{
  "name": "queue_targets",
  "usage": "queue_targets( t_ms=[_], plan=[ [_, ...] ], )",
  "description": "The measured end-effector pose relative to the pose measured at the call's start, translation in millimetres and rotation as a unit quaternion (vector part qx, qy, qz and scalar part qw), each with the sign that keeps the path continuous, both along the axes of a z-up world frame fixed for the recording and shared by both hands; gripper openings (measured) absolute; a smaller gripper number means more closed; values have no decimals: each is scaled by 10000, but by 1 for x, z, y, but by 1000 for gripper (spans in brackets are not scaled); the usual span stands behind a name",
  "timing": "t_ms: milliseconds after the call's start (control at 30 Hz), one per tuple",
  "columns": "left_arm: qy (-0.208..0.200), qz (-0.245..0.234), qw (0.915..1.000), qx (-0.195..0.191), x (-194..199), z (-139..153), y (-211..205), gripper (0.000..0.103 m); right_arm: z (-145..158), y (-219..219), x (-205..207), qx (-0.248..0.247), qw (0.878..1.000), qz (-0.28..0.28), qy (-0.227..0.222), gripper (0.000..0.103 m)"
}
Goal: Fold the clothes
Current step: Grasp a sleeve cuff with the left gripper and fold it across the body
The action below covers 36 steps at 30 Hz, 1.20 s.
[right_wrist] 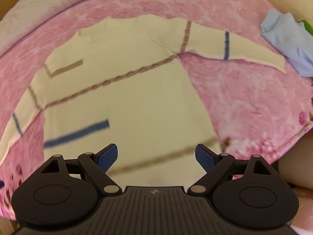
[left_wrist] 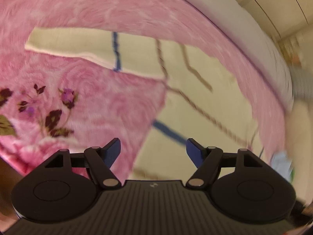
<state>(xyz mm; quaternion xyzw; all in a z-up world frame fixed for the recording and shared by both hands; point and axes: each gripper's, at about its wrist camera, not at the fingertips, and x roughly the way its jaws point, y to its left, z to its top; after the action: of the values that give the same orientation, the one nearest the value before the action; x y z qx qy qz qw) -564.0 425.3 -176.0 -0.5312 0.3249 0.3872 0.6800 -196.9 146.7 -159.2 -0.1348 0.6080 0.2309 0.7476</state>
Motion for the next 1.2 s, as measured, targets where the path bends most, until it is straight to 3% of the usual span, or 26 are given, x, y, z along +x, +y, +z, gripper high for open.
queue_targets(
  t_ms=[33, 100, 200, 467, 733, 767, 800, 833, 900, 967, 1033, 1100, 1200],
  plan=[
    [-137, 243, 9996, -91, -8, -12, 15, 66, -9, 13, 4, 8, 10000, -27, 50, 89],
    [-330, 842, 9957, -215, -29, -36, 44, 52, -27, 38, 12, 26, 9999, -80, 149, 89],
    [-430, 1747, 9835, -200, -62, -66, 79, 35, -52, 71, 19, 37, 9996, -80, 262, 89],
    [-763, 3154, 9459, -60, -124, -121, 135, 35, -92, 110, 30, -334, 9993, 8, 142, 89],
    [-857, 3699, 9251, -87, -139, -154, 149, 35, -118, 106, 41, -658, 9977, -68, 113, 89],
    [-852, 3692, 9254, -30, -137, -154, 150, 29, -119, 105, 42, -662, 9977, -45, 116, 89],
    [-847, 3684, 9258, 26, -135, -154, 152, 4, -120, 104, 44, -645, 9978, -28, 116, 89],
    [-816, 3589, 9297, 153, -129, -149, 154, 3, -120, 103, 45, -627, 9980, -11, 115, 89],
    [-757, 3115, 9454, 594, -108, -128, 158, 3, -120, 102, 49, -592, 9982, 21, 113, 89],
    [-852, 2307, 9621, 1177, -74, -93, 159, 3, -119, 96, 55, -515, 9986, -10, 99, 89],
    [-1092, 1408, 9699, 1659, -31, -56, 151, 3, -117, 89, 62, -445, 9989, -62, 89, 89],
    [-1409, 476, 9684, 2003, 22, -23, 132, 3, -114, 78, 71, -349, 9992, -169, 87, 89],
    [-1937, -842, 9550, 2084, 106, 3, 90, 5, -110, 58, 88, -248, 9991, -342, 67, 89]
  ],
)
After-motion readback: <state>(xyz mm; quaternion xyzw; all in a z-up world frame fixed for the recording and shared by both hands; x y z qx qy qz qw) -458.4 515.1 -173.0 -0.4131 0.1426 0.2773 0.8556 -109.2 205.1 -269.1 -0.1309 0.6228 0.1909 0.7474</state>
